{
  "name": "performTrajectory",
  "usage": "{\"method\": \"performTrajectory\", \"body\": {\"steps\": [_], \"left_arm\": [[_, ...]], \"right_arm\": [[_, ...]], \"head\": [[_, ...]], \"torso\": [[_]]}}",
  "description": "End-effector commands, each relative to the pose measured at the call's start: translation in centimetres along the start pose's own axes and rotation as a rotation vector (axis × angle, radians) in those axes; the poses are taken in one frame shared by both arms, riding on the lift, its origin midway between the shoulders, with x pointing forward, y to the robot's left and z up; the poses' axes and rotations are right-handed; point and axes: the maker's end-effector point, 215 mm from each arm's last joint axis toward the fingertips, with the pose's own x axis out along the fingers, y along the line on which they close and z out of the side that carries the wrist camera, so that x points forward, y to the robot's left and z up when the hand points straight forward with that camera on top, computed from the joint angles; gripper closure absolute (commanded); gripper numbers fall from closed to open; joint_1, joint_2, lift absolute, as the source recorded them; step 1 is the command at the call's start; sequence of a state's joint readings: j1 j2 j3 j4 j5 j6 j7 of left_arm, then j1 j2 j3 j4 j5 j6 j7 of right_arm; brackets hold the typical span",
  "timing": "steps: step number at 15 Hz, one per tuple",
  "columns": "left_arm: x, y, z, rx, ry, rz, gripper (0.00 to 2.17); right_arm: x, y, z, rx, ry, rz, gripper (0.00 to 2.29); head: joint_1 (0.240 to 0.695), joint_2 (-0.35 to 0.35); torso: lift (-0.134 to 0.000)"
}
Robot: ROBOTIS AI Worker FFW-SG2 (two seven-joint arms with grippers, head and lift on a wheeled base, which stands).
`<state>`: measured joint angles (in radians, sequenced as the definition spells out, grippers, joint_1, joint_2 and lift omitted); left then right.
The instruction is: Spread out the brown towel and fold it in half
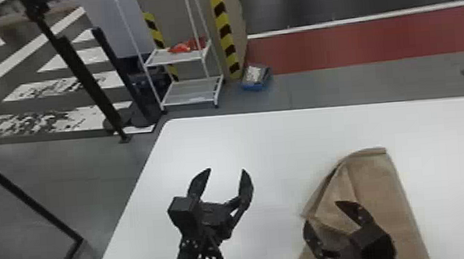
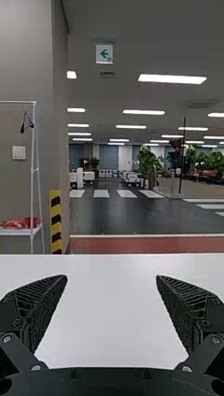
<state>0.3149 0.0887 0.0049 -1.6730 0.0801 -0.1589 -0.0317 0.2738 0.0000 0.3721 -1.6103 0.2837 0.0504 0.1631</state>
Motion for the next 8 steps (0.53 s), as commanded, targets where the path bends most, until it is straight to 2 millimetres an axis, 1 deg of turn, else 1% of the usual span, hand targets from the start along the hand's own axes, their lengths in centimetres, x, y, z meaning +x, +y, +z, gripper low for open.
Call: {"method": "performTrajectory", "body": {"steps": [1,3,4,7,8], "left_arm": [[-0.34,0.21,-0.23,0.003,-0.003,0.002,0.2],[-0.45,0.47,-0.43,0.004,-0.001,0.006,0.2],[-0.48,0.54,-0.68,0.004,0.005,0.006,0.2],[-0.51,0.49,-0.76,0.005,0.005,0.003,0.2],[-0.51,0.49,-0.76,0.005,0.005,0.003,0.2]], "right_arm": [[1.4,0.62,-0.91,-0.018,0.02,0.019,0.34],[1.74,0.85,-1.0,-0.027,0.024,0.023,0.36],[1.99,0.86,-1.35,-0.028,0.043,0.024,0.53],[1.89,0.5,-1.29,-0.046,0.04,-0.002,0.54],[1.74,0.45,-1.19,-0.047,0.038,-0.009,0.59]], "head": [[0.695,0.308],[0.695,0.318],[0.695,0.325],[0.695,0.329],[0.695,0.329]], "torso": [[-0.057],[-0.057],[-0.057],[-0.057],[-0.057]]}}
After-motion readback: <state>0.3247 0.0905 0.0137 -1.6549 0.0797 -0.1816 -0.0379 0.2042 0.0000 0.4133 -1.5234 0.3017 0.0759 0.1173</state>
